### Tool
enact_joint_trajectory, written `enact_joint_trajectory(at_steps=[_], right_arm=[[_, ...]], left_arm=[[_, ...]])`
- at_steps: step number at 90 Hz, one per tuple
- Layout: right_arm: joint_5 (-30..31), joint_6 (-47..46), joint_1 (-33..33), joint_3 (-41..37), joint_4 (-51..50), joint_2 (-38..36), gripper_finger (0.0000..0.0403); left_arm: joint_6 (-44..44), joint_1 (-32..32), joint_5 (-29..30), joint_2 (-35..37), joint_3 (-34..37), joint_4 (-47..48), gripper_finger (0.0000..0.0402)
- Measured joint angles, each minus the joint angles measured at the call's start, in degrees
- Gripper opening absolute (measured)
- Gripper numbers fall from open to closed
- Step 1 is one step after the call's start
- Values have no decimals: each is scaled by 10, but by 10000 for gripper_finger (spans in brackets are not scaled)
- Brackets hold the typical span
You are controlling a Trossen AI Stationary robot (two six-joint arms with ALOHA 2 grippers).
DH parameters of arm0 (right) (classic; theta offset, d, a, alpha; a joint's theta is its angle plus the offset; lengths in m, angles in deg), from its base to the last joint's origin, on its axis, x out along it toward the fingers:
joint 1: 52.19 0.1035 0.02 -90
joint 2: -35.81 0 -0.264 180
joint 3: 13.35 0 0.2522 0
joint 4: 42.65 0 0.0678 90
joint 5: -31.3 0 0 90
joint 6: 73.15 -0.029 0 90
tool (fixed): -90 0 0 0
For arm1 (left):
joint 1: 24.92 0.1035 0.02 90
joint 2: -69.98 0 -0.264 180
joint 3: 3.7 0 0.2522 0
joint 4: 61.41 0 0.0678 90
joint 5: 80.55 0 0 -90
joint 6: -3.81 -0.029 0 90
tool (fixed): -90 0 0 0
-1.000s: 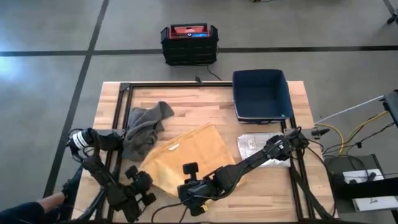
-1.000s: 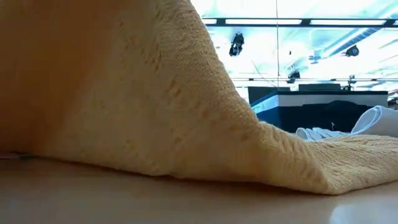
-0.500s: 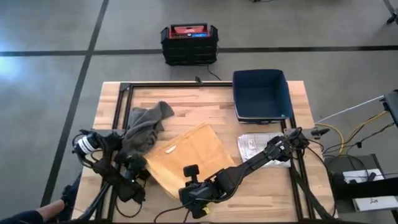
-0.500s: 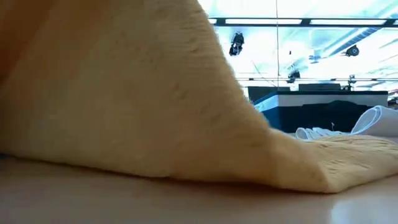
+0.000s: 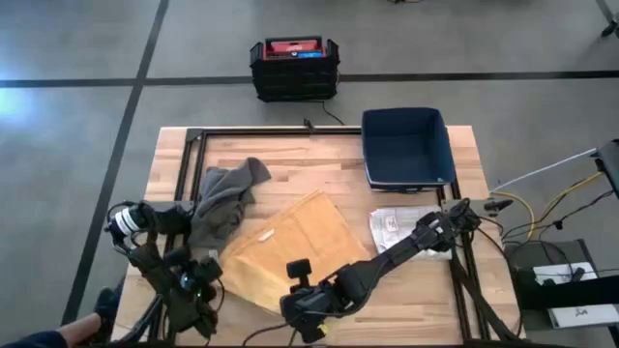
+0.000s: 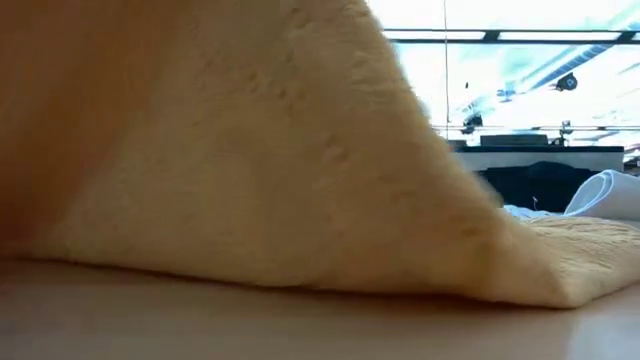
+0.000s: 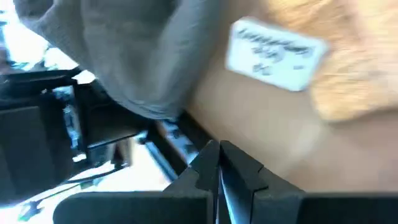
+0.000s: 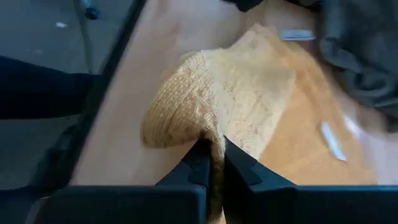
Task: Fold towel
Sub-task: Fold the yellow towel
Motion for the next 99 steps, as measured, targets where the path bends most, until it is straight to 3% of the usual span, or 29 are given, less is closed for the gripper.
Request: enact_joint_trajectory(at_steps=[17, 36, 49, 65, 81, 99], right_arm=[[-65, -5, 0, -35, 117, 23, 21], [-110, -2, -1, -39, 202, 88, 119], [-112, 21, -5, -40, 164, 84, 188], [-88, 63, -16, -11, -26, 14, 233], [-19, 64, -29, -37, -188, -30, 240], [-6, 52, -53, -159, -198, -34, 218]], left_arm=[[41, -28, 16, 18, -88, 26, 0], [112, -52, 108, 25, -146, 29, 0], [137, -52, 154, 25, -160, 21, 0], [162, -48, 236, 21, -136, -48, 0], [154, -22, 257, 1, -78, -219, 0], [124, 24, 257, -24, -8, -379, 0]])
